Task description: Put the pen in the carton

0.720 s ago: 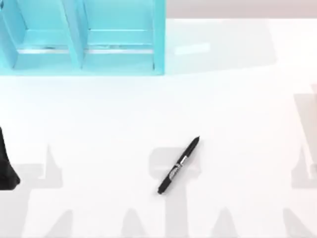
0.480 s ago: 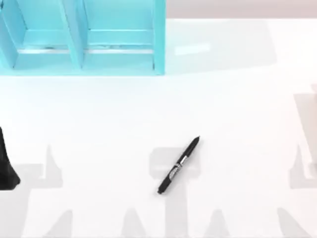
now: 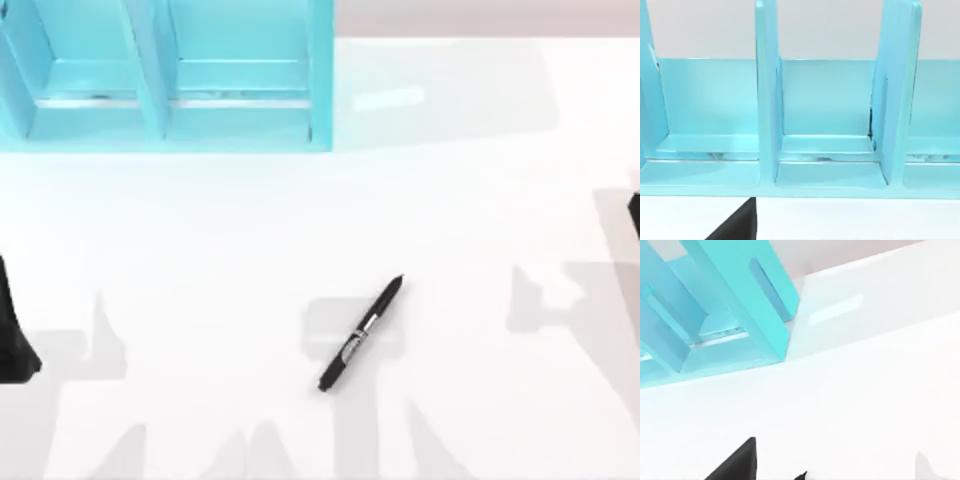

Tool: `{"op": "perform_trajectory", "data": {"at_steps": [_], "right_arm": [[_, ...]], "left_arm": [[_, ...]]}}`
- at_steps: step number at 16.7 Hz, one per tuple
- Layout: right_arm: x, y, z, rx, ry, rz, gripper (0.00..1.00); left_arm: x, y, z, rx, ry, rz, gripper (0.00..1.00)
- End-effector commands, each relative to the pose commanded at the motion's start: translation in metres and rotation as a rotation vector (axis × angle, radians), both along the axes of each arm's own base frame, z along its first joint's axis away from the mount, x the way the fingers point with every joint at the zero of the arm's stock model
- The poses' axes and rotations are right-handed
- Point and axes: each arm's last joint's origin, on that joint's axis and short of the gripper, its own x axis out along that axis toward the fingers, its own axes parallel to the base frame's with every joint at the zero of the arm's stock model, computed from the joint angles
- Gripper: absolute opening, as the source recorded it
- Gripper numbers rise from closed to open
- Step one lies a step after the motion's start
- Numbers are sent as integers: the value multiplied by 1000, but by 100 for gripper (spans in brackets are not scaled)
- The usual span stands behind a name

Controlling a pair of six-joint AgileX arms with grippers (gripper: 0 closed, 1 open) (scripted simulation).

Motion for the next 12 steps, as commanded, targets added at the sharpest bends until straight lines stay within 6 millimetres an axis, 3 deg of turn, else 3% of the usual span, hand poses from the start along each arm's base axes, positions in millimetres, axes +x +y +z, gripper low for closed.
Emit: {"op": "perform_trajectory", "data": {"at_steps": [3,5,9,12], "right_arm": [[37,40,21,66,304,25,100],[66,74,21,66,515,2,100],[118,144,-8,4,870,-119,100],[146,185,-38,-47,1046,-233,100]], "left_arm": [[0,0,0,0,0,0,100],[0,0,0,0,0,0,100],[0,0,0,0,0,0,100],[0,0,0,0,0,0,100]]}}
